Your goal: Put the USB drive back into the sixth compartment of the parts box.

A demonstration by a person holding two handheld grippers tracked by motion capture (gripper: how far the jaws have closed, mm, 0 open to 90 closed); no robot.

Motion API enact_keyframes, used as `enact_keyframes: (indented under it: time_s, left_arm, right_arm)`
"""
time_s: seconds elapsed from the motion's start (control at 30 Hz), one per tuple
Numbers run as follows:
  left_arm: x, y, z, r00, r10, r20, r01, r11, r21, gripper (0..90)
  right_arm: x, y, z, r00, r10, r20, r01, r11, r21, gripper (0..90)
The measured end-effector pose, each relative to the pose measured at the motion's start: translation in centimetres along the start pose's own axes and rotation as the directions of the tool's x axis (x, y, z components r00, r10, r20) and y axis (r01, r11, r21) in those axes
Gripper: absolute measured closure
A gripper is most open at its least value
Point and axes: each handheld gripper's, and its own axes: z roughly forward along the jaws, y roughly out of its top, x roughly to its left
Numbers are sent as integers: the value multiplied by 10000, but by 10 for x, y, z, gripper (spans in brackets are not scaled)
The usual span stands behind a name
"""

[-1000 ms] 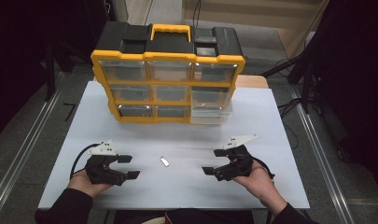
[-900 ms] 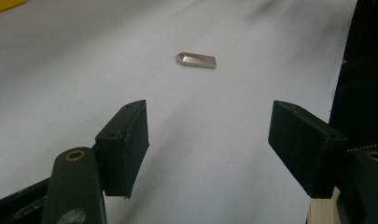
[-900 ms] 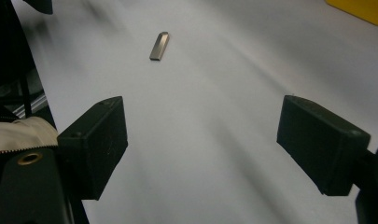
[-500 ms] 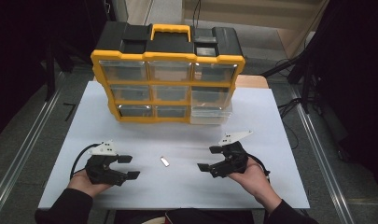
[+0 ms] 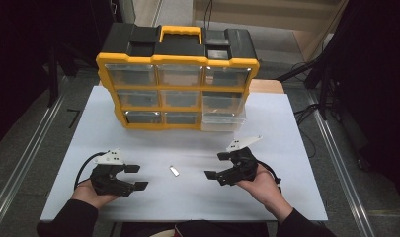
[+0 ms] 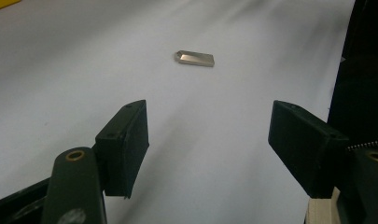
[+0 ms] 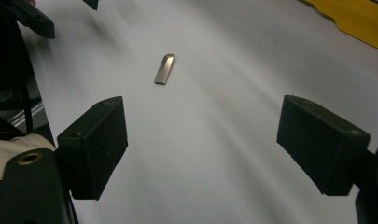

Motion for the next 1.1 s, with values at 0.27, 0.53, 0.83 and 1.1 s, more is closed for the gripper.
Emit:
enact_keyframes:
  time_s: [0.27, 0.53, 0.83, 1.1]
  left_arm:
    - [0, 0, 0, 10000, 3, 24, -3, 10000, -1, 297]
    - [-1, 1, -1, 10000, -3, -38, 2, 9999, -153, 297]
    - [-1, 1, -1, 10000, 32, -52, -32, 10000, -21, 298]
    - [-1, 1, 0, 10000, 54, -16, -54, 10000, 0, 297]
  right_arm:
    - [2, 6, 4, 9999, -101, 41, 101, 9999, 43, 146]
    - [6, 12, 14, 9997, -262, 13, 262, 9995, 151, 146]
    - [9, 19, 22, 9994, -345, -54, 346, 9993, 160, 146]
    - [13, 25, 28, 9988, -485, -88, 486, 9986, 200, 146]
